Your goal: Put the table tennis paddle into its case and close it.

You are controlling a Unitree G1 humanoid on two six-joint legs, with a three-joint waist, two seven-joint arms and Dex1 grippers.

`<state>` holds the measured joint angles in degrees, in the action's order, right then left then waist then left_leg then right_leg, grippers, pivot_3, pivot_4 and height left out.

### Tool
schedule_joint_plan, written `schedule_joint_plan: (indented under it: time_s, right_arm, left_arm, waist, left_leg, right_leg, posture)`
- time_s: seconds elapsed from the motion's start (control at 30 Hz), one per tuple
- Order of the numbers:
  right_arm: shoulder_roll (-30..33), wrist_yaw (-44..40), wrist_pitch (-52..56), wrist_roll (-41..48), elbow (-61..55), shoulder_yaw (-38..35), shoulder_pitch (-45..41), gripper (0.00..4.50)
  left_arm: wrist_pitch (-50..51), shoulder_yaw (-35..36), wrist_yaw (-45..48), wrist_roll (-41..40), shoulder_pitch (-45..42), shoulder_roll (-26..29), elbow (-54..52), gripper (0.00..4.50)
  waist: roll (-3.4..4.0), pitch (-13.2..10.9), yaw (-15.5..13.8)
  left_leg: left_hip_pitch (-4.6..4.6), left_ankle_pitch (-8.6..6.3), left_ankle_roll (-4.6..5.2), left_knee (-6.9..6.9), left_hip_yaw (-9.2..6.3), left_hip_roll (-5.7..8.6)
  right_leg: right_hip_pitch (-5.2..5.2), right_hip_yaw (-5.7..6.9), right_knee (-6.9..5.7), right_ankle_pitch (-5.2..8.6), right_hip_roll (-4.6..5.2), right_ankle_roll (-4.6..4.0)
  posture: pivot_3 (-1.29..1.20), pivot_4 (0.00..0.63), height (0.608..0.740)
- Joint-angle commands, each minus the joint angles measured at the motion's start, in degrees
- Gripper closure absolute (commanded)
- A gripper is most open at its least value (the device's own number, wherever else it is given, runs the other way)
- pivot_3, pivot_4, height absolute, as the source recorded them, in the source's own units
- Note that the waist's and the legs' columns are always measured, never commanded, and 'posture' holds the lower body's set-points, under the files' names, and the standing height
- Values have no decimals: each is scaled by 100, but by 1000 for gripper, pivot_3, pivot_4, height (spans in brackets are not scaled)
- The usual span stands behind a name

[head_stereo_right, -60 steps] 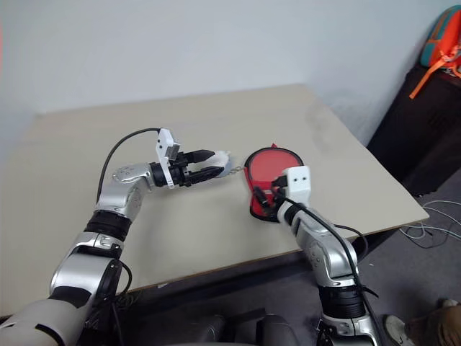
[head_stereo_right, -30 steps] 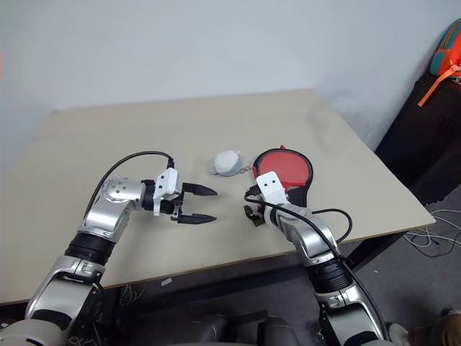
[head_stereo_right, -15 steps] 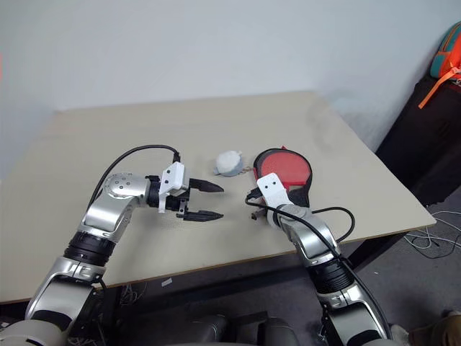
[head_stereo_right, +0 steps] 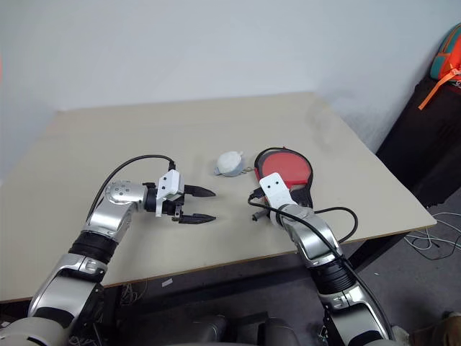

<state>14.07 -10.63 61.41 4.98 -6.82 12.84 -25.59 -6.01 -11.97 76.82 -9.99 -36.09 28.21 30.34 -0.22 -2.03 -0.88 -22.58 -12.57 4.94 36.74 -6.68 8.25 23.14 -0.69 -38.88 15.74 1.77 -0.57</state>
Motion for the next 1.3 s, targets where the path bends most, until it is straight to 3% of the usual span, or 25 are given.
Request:
schedule_joint_plan:
  time_s: [0.03,0.2,0.53,0.77,1.03,1.3]
  right_arm:
    - [-279,-124,199,472,-437,-797,29,4472]
    - [-346,-871,429,1295,-1117,-1134,166,4472]
    - [841,-2035,278,1792,-2055,-377,862,4472]
    - [1240,-2589,173,2318,-2763,-358,1324,4472]
    - [1348,-2726,724,3380,-3511,-1069,1789,4472]
    - [976,-2286,1166,4548,-4072,-1451,2453,4472]
  left_arm:
    - [-270,113,39,0,-204,-41,173,1008]
    - [-370,200,127,-25,-360,-18,631,1008]
    - [-619,337,370,46,-668,195,1335,1008]
    - [-1062,393,454,140,-693,216,1941,1008]
    - [-1434,410,467,286,-816,136,2474,1008]
    - [-1385,387,533,355,-941,58,2481,1008]
  waist:
    - [0,0,11]
    - [1,0,31]
    - [0,0,53]
    - [-1,0,51]
    - [-3,1,7]
    - [-5,2,10]
  left_leg:
    - [-1,0,0,0,0,0]
    - [-3,0,2,-4,0,0]
    - [-5,-3,6,-4,0,-3]
    - [-9,-7,13,3,0,-3]
    - [-13,-13,23,15,0,-4]
    - [-15,-29,55,28,1,-3]
  right_leg:
    - [2,-1,0,0,0,0]
    - [9,-2,-2,0,-1,1]
    - [12,-1,-2,0,0,2]
    - [11,0,-2,0,1,3]
    - [7,3,-1,0,2,4]
    - [0,4,-1,-4,3,11]
  posture:
    - [0,0,740]
    - [0,0,740]
    - [0,0,740]
    - [0,0,740]
    - [0,0,740]
    - [0,0,740]
